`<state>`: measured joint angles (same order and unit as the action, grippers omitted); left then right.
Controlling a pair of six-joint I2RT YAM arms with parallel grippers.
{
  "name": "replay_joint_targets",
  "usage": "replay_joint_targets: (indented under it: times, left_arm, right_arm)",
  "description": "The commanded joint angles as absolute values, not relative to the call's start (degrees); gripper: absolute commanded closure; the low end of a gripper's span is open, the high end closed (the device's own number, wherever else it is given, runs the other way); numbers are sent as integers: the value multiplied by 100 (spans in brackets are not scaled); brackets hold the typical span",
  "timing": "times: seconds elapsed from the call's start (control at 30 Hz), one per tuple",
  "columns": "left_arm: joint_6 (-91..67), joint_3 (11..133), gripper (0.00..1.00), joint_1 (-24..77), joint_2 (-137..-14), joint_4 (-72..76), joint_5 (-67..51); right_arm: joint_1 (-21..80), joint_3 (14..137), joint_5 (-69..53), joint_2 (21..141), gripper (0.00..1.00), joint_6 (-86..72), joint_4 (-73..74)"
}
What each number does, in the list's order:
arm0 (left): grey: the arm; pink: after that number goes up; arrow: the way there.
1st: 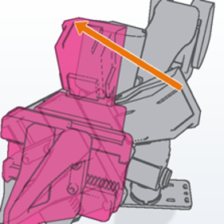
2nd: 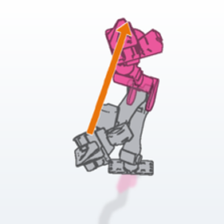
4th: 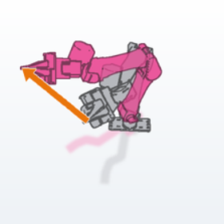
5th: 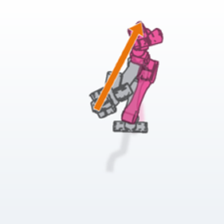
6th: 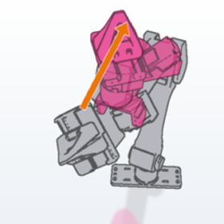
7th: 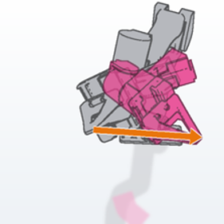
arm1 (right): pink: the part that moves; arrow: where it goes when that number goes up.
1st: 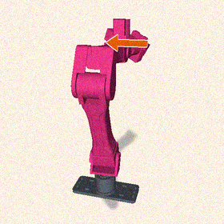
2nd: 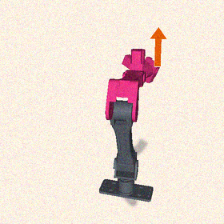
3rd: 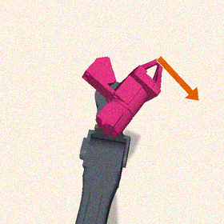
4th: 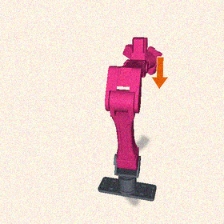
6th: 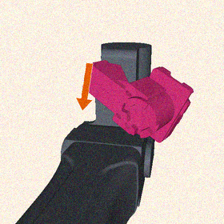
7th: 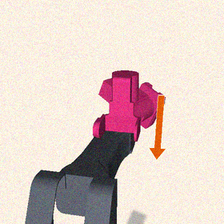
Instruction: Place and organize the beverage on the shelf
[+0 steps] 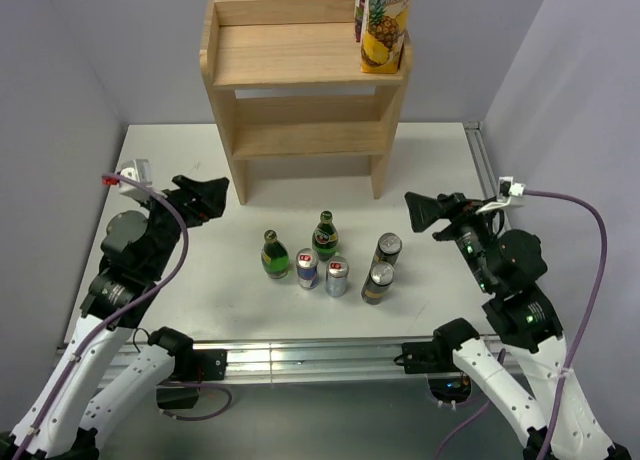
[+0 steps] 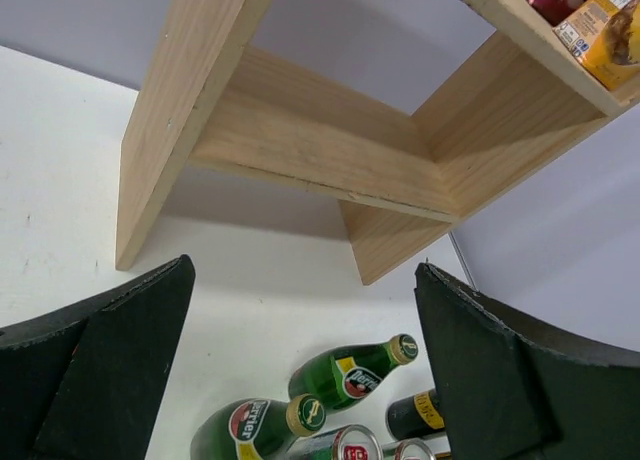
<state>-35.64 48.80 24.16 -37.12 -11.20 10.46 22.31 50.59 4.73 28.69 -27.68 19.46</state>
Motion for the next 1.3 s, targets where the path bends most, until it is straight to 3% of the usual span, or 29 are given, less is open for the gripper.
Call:
replay_joint_targets:
  times: [0.0, 0.2, 0.47, 0.73, 0.93, 1.27]
  left_arm:
    - [-3533, 4992, 1, 2461, -3744, -1870, 1212]
    - [-3419, 4843, 1, 2452, -3568, -2004, 1354]
    - [-3437, 5088, 2, 2461, -3919, -1995, 1467]
    - [-3419, 5159, 1, 2461, -3998, -1748, 1924]
    - [-3111, 5221, 1, 2461, -4219, -1943, 1855]
    - [-3155, 5080, 2, 2470, -4175, -1872, 1811]
  right_arm:
    - [2311, 4817, -235, 2576, 0, -3110, 2267]
    - [2364, 4289, -176, 2276, 0, -3471, 2496]
    - [2417, 4184, 939, 2320, 0, -3744, 2330]
    - [2417, 3587, -518, 2725, 0, -4017, 1021]
    - [2540, 4447, 1536, 3322, 0, -3814, 3486]
    - [3172, 4289, 1996, 3322, 0, -4947, 4667]
